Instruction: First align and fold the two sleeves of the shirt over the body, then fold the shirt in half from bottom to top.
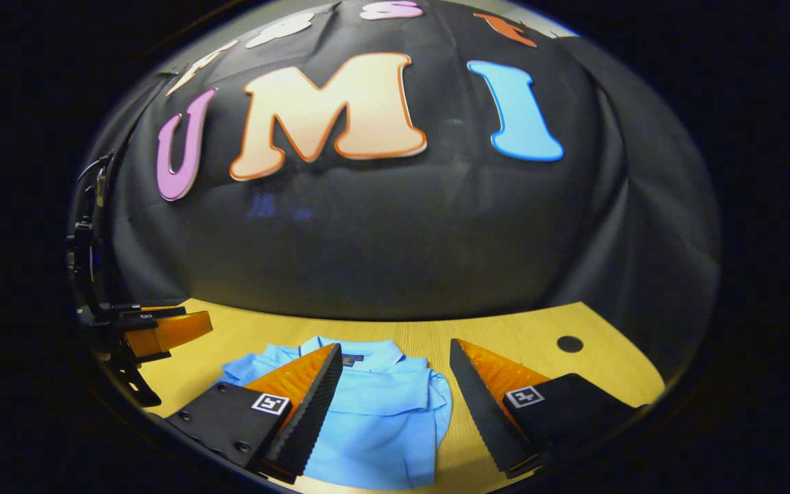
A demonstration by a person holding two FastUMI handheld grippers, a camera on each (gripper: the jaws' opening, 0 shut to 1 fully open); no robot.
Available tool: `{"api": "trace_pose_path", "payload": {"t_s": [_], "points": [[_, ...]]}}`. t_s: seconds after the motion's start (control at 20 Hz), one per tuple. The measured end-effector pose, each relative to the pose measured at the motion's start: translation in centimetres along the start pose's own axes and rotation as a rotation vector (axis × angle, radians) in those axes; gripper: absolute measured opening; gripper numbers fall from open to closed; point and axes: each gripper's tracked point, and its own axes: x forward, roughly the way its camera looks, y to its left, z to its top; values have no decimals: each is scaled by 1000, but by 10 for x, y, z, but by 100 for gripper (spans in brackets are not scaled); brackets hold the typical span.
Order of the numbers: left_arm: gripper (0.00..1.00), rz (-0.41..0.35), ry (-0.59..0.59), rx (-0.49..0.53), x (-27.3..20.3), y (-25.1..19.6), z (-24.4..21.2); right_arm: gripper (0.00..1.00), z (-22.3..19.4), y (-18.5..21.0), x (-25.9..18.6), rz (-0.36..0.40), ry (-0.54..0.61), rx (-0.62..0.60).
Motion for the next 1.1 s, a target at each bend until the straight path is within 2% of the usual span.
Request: {"api": "trace_pose_path", "payload": {"t_s": [0.3, 0.5, 0.55, 0.6, 0.8, 0.85, 0.9, 1.1], "points": [[95, 31, -109, 34, -111, -36, 42, 98, 57, 4, -125, 19, -121, -9], [95, 35, -129, 48, -171, -52, 49, 98, 64, 3, -195, 35, -145, -13], [95, 30, -130, 53, -183, -56, 49, 95, 64, 4, -210, 43, -147, -11], [95, 25, -136, 54, -195, -60, 52, 98, 67, 3, -223, 42, -158, -11], [95, 17, -162, 67, -231, -69, 63, 98, 76, 7, -260, 59, -190, -25], [95, 16, -170, 67, -236, -72, 66, 95, 81, 7, -264, 61, -205, -29], [95, 10, -172, 63, -241, -75, 68, 98, 85, 9, -269, 63, -214, -29], [95, 11, -182, 65, -249, -78, 78, 97, 100, 12, -281, 76, -248, -27]]}}
